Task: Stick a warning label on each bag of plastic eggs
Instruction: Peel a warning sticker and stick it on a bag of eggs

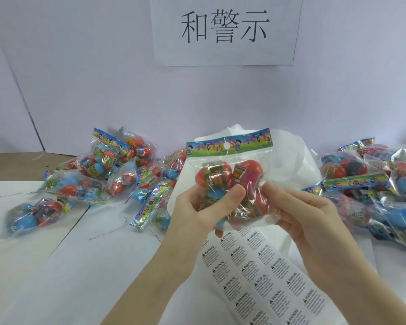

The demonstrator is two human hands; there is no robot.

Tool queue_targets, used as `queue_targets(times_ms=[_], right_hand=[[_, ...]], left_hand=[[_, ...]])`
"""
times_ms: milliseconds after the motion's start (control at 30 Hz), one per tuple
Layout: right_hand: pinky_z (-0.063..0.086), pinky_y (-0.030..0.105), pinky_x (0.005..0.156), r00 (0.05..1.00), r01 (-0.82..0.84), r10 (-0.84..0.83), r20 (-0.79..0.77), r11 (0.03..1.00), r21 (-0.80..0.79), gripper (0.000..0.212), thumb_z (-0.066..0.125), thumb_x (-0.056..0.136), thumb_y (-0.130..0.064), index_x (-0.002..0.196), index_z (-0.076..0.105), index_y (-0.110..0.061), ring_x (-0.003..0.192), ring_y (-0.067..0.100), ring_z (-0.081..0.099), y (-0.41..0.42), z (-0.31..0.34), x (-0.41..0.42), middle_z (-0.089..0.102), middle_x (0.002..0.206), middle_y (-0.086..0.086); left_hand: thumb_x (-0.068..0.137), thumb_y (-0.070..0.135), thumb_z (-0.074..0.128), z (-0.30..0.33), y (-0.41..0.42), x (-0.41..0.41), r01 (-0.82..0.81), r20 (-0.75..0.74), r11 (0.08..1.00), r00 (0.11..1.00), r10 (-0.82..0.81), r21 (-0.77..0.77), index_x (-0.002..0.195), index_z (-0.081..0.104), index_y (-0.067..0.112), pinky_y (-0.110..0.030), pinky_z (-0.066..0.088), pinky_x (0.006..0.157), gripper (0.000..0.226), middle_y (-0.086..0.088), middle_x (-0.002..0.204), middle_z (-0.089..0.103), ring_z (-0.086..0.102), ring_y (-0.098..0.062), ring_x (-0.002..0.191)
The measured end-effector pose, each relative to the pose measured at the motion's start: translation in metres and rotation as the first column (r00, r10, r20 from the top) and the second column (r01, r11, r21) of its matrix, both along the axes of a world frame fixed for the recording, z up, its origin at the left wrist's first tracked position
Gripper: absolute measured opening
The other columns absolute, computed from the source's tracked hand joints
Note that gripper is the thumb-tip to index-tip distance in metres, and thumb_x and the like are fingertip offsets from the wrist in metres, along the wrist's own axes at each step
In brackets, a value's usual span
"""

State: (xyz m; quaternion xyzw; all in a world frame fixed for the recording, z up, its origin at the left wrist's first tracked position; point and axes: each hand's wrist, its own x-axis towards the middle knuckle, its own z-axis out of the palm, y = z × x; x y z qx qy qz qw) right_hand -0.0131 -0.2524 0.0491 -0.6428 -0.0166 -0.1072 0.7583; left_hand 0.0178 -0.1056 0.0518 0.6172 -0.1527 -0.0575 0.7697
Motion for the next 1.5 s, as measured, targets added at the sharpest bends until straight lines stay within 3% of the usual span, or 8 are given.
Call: queue_targets(times_ms=[200, 333, 467, 633, 767, 1000, 1233, 1500], right_hand=[[0.047, 0.022, 0.069, 0.999, 0.022, -0.021, 0.045, 0.999, -0.032, 0.036, 0.081, 0.046, -0.041, 0.077, 0.078, -0.021, 0.069, 0.009, 0.061, 0.003, 0.002, 0.0, 0.073, 0.078, 0.003], [0.053, 0.02, 0.074, 0.996, -0.083, 0.085, 0.035, 0.996, -0.036, 0.039, 0.085, 0.047, -0.029, 0.083, 0.076, -0.017, 0.076, 0.011, 0.067, 0.002, 0.0, 0.0, 0.074, 0.083, 0.006], [0.053, 0.017, 0.065, 0.99, 0.037, -0.03, 0.139, 0.998, -0.05, 0.029, 0.076, 0.052, -0.039, 0.076, 0.077, -0.023, 0.067, 0.007, 0.066, 0.004, -0.002, 0.001, 0.073, 0.073, 0.002], [0.051, 0.016, 0.066, 0.965, 0.155, -0.123, 0.234, 0.98, -0.127, 0.028, 0.064, 0.057, -0.049, 0.078, 0.076, -0.034, 0.065, 0.005, 0.065, 0.006, -0.003, 0.002, 0.073, 0.071, -0.006], [0.05, 0.015, 0.067, 0.996, 0.043, -0.035, 0.076, 0.994, -0.097, 0.062, 0.073, 0.047, -0.047, 0.102, 0.069, -0.019, 0.072, 0.01, 0.068, 0.003, -0.005, 0.004, 0.074, 0.08, 0.003], [0.055, 0.024, 0.068, 0.995, -0.081, 0.084, 0.06, 0.995, -0.051, 0.037, 0.067, 0.062, -0.039, 0.076, 0.075, -0.006, 0.063, 0.022, 0.069, 0.007, 0.0, 0.0, 0.072, 0.072, 0.016], [0.052, 0.02, 0.057, 0.971, 0.197, -0.187, 0.153, 0.979, -0.057, 0.021, 0.067, 0.06, -0.04, 0.067, 0.077, -0.022, 0.056, 0.012, 0.061, 0.002, 0.0, 0.002, 0.071, 0.062, 0.005], [0.051, 0.028, 0.067, 0.997, 0.078, -0.076, 0.026, 0.993, -0.085, 0.048, 0.078, 0.042, -0.042, 0.082, 0.077, -0.017, 0.07, 0.016, 0.065, 0.002, -0.007, 0.005, 0.074, 0.079, 0.006]], left_hand=[[0.05, 0.033, 0.081, -0.003, 0.0, 0.002, -0.066, 0.019, 0.997, 0.998, 0.066, 0.037, 0.065, 0.073, 0.027, -0.016, 0.039, 0.043, 0.018, 0.004, 0.061, 0.067, 0.051, -0.011, 0.047], [0.045, 0.034, 0.089, -0.004, -0.002, 0.0, 0.035, 0.034, 0.998, 0.999, -0.037, 0.05, 0.078, 0.077, 0.02, -0.016, 0.052, 0.061, 0.037, -0.001, 0.076, 0.075, 0.071, -0.013, 0.07], [0.056, 0.033, 0.084, -0.006, -0.002, 0.001, 0.08, 0.01, 0.992, 0.997, -0.081, 0.102, 0.088, 0.075, 0.018, -0.018, 0.052, 0.07, 0.037, 0.001, 0.085, 0.075, 0.071, -0.013, 0.082], [0.054, 0.026, 0.078, -0.007, -0.007, -0.003, 0.07, -0.036, 0.987, 0.997, -0.065, 0.148, 0.078, 0.073, 0.019, -0.02, 0.051, 0.051, 0.025, 0.003, 0.071, 0.07, 0.066, -0.008, 0.06], [0.055, 0.03, 0.077, -0.008, -0.007, -0.002, -0.016, -0.031, 0.997, 0.999, 0.019, 0.072, 0.077, 0.076, 0.031, -0.019, 0.053, 0.067, 0.022, 0.002, 0.074, 0.074, 0.068, -0.01, 0.068], [0.049, 0.009, 0.083, -0.004, -0.005, -0.001, 0.029, -0.094, 0.995, 0.995, -0.038, -0.092, 0.076, 0.077, 0.014, -0.02, 0.053, 0.055, 0.028, -0.007, 0.079, 0.075, 0.071, -0.015, 0.069], [0.056, -0.003, 0.08, -0.001, -0.008, -0.002, -0.066, -0.065, 0.993, 0.996, 0.06, -0.096, 0.068, 0.076, 0.012, -0.023, 0.054, 0.054, 0.02, -0.009, 0.072, 0.073, 0.07, -0.02, 0.065], [0.068, -0.004, 0.072, -0.001, -0.011, -0.008, -0.164, 0.092, 0.986, 0.982, 0.166, -0.03, 0.064, 0.074, 0.014, -0.013, 0.05, 0.051, 0.018, -0.003, 0.065, 0.072, 0.067, -0.009, 0.058]])
